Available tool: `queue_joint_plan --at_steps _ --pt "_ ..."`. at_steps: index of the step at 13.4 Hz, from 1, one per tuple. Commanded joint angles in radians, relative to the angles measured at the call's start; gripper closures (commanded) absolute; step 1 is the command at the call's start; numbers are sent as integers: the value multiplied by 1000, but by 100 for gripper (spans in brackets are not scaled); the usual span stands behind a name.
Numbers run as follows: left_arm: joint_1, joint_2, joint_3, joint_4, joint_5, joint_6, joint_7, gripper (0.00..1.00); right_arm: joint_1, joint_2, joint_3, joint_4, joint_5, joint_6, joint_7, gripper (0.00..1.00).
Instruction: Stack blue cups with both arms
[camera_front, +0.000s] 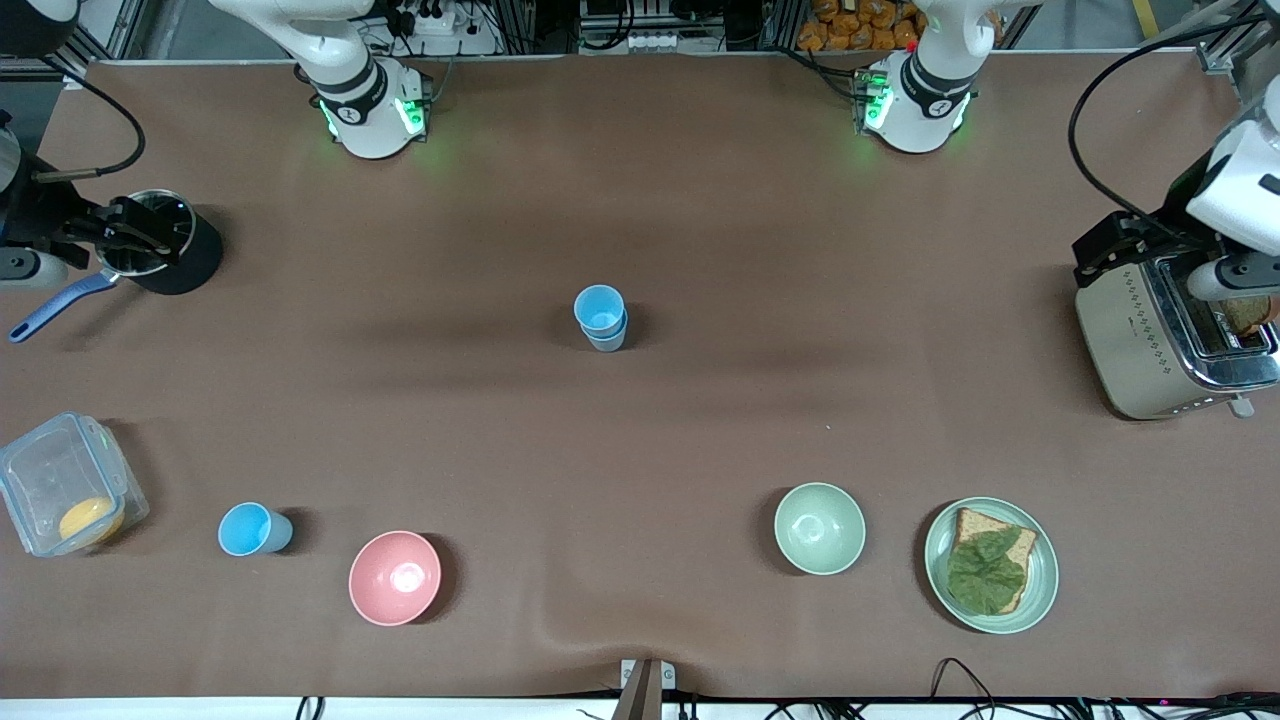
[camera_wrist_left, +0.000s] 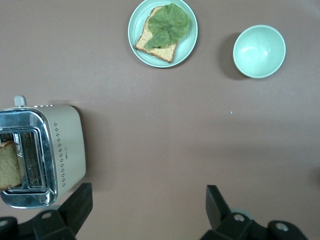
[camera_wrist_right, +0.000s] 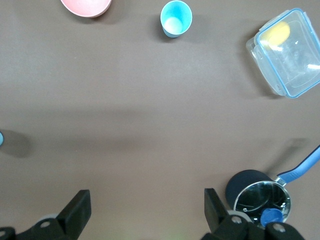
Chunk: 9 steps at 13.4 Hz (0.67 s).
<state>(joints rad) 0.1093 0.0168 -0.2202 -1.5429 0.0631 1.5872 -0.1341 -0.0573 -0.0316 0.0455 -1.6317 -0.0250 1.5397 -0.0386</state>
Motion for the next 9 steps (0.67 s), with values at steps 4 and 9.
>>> queue_joint_plan --at_steps 4,9 --pt "23 -15 -5 3 -37 -30 60 0 -19 4 -3 16 42 -6 28 0" --pt "33 -15 -7 17 -58 -44 56 0 -18 -2 -3 33 40 -13 28 0"
